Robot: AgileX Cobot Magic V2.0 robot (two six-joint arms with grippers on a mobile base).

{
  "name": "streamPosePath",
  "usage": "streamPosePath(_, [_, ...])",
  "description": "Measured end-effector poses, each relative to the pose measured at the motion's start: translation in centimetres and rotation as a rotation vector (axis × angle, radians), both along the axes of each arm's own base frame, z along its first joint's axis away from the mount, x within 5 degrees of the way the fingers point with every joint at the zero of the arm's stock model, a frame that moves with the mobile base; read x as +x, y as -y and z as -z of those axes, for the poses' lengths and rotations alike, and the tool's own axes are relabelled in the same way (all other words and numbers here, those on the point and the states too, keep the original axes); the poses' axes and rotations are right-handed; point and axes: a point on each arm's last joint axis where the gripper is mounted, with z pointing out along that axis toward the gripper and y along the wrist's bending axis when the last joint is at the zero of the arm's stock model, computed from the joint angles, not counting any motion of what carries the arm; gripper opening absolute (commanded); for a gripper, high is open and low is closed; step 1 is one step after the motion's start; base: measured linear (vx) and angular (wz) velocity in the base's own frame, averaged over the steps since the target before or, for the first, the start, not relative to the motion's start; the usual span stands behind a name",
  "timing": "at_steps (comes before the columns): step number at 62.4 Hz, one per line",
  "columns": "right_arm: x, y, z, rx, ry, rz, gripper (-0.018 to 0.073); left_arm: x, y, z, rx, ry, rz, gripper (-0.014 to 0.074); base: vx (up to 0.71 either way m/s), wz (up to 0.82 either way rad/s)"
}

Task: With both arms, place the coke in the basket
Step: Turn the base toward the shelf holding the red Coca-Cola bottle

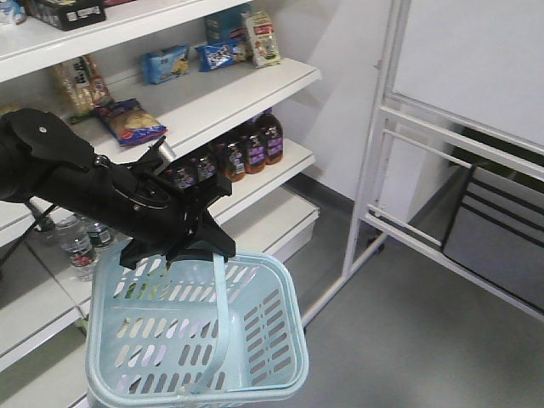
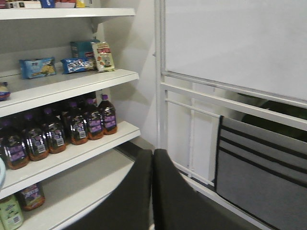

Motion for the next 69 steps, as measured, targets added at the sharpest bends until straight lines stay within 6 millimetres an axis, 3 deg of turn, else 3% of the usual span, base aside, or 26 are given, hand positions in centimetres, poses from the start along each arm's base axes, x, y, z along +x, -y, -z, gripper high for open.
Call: streamPosePath(69, [0.00, 0.00, 0.00, 0.000, 0.000, 0.000, -0.0010, 0.00, 0.00, 0.00, 0.000, 0.000, 0.000, -0.0005, 0.11, 0.44])
